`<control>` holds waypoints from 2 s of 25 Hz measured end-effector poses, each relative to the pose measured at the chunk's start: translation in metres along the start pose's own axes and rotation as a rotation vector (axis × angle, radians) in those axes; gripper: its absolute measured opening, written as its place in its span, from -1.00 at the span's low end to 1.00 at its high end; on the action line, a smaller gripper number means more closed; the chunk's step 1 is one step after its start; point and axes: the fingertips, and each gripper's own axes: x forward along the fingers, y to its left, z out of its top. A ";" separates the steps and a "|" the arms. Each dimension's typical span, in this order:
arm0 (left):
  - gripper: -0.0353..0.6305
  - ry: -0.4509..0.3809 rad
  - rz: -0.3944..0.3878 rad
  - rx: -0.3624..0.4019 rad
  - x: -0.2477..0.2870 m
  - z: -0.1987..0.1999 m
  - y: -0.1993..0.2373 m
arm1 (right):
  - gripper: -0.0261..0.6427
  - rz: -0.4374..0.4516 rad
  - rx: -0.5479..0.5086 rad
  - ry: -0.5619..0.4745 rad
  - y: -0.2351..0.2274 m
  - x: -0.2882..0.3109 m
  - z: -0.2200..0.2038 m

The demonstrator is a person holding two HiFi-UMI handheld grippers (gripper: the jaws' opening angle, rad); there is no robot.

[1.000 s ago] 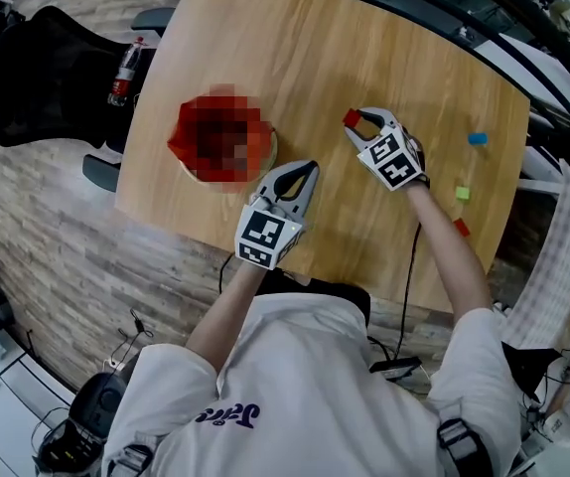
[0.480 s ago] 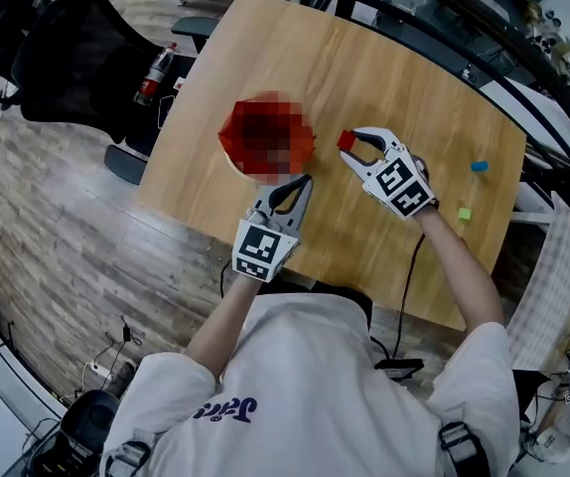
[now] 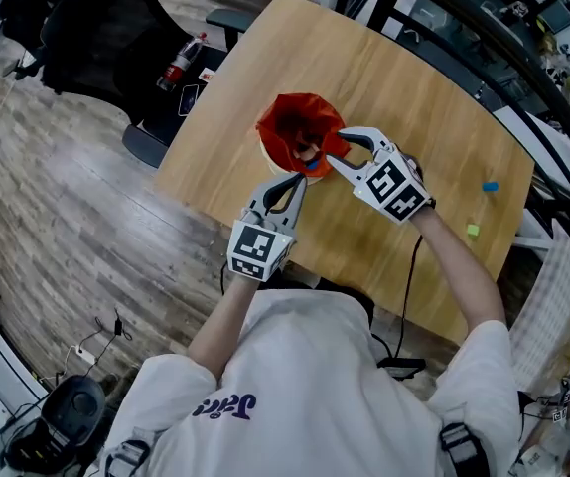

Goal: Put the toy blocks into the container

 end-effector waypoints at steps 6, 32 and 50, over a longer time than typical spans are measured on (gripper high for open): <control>-0.85 -0.021 0.039 -0.018 -0.015 -0.003 0.016 | -0.44 0.043 -0.104 0.115 0.004 0.038 0.006; -0.85 -0.007 -0.154 0.040 0.019 0.009 -0.030 | -0.43 -0.151 0.063 0.109 -0.012 -0.032 -0.027; -0.85 0.111 -0.669 0.194 0.113 -0.024 -0.239 | -0.43 -0.659 0.690 0.087 0.051 -0.243 -0.253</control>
